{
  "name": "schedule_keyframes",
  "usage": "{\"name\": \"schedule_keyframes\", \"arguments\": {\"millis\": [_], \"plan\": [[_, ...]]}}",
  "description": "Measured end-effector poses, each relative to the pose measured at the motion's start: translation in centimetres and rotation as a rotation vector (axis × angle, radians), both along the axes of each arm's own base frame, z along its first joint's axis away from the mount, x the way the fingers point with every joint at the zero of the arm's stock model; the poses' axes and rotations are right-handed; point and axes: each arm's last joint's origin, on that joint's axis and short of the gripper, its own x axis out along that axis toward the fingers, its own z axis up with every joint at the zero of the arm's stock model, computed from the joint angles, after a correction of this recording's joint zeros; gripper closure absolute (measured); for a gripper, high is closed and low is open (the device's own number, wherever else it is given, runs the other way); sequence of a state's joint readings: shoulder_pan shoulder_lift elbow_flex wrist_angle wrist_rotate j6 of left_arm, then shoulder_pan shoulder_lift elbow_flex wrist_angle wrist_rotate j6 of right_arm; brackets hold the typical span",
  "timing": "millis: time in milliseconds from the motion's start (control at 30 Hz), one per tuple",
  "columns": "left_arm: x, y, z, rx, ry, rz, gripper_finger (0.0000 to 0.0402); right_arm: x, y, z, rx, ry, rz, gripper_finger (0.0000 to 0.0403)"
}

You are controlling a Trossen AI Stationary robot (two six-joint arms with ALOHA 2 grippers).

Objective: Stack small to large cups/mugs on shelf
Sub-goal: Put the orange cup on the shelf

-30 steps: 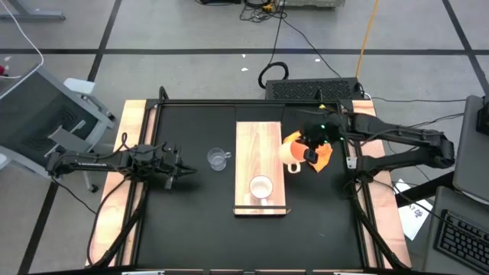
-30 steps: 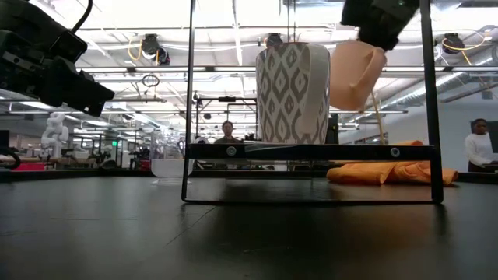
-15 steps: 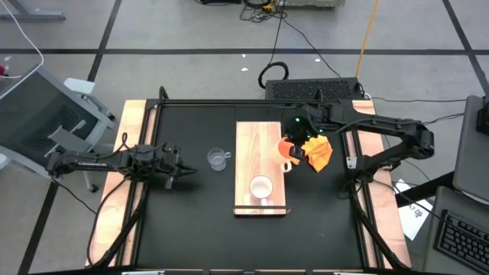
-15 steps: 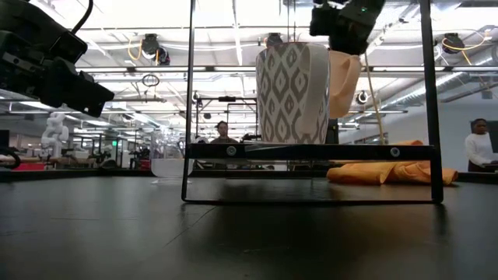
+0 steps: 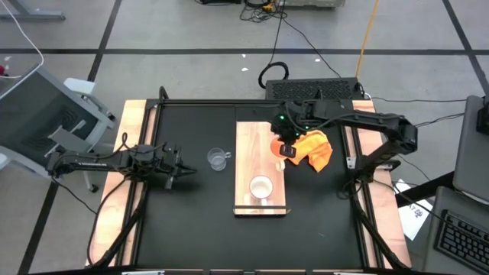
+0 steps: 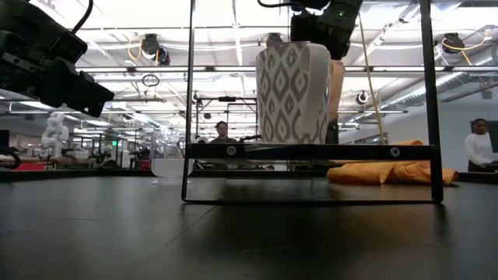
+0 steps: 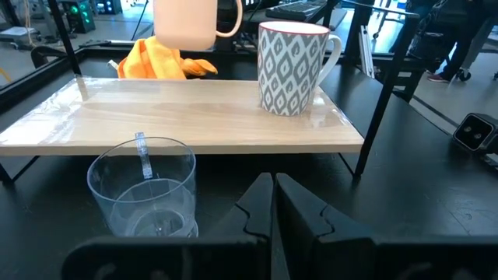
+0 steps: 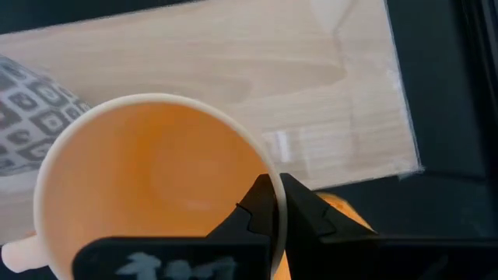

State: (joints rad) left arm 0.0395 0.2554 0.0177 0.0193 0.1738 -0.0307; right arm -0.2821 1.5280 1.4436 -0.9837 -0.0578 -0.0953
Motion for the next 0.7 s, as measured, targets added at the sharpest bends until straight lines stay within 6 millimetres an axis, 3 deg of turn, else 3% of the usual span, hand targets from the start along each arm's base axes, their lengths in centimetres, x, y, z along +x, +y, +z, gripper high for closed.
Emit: {"name": "schedule_keyframes", "arguments": {"millis": [433,700], "plan": [[0.0,0.0,0.0,0.0,0.0,0.0,0.038,1.4,-0.4,1.6,0.005,-0.053,0.028,0.0403],[0.0,0.0,0.0,-0.004,0.0,0.001,0.038,3.4,-1.1,1.2,0.02,0.006,0.028,0.0403]]}}
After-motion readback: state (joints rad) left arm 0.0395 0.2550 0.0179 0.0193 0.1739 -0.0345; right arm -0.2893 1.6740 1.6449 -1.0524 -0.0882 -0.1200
